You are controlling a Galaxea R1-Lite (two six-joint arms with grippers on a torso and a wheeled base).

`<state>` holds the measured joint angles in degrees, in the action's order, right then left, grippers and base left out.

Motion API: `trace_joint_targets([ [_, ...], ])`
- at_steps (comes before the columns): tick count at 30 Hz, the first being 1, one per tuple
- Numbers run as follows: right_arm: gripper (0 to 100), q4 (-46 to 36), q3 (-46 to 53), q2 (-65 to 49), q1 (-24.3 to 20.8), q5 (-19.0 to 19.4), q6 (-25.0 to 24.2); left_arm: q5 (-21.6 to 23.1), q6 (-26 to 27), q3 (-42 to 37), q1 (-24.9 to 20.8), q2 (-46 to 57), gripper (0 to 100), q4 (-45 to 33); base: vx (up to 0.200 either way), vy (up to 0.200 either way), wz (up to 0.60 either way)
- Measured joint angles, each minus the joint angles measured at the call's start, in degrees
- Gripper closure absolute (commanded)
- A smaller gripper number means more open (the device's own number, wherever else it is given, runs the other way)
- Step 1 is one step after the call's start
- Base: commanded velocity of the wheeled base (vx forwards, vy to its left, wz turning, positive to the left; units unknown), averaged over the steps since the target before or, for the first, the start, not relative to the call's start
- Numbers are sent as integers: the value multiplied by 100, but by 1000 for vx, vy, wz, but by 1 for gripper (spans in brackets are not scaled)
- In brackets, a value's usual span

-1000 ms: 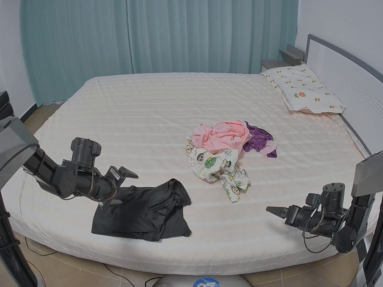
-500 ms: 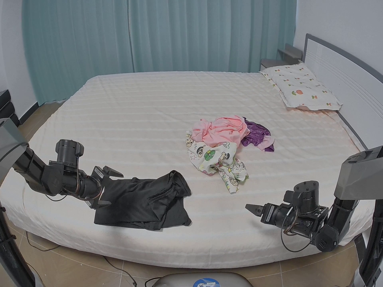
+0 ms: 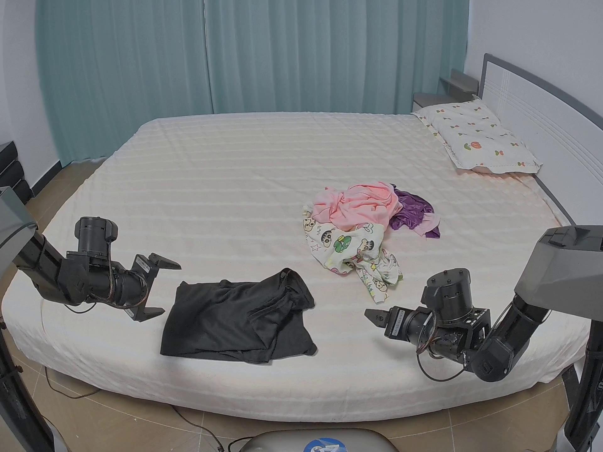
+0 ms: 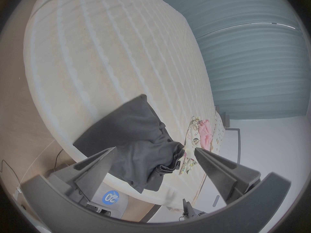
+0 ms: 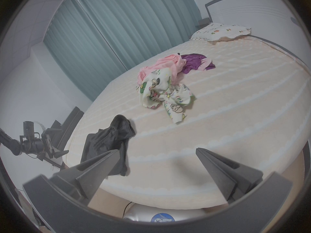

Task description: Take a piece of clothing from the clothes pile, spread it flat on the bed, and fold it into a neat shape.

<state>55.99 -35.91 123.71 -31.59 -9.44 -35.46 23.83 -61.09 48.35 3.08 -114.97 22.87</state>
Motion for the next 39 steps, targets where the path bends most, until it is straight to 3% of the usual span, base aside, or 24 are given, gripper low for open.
trace_joint_targets([
  [24,0,-884,-990,473,-672,-874,65,222,2,-28,193,-173,0,15,0,200,0],
  [39,0,-1445,-1707,1030,-378,-1609,656,228,22,-45,193,-262,0,12,0,0,0],
])
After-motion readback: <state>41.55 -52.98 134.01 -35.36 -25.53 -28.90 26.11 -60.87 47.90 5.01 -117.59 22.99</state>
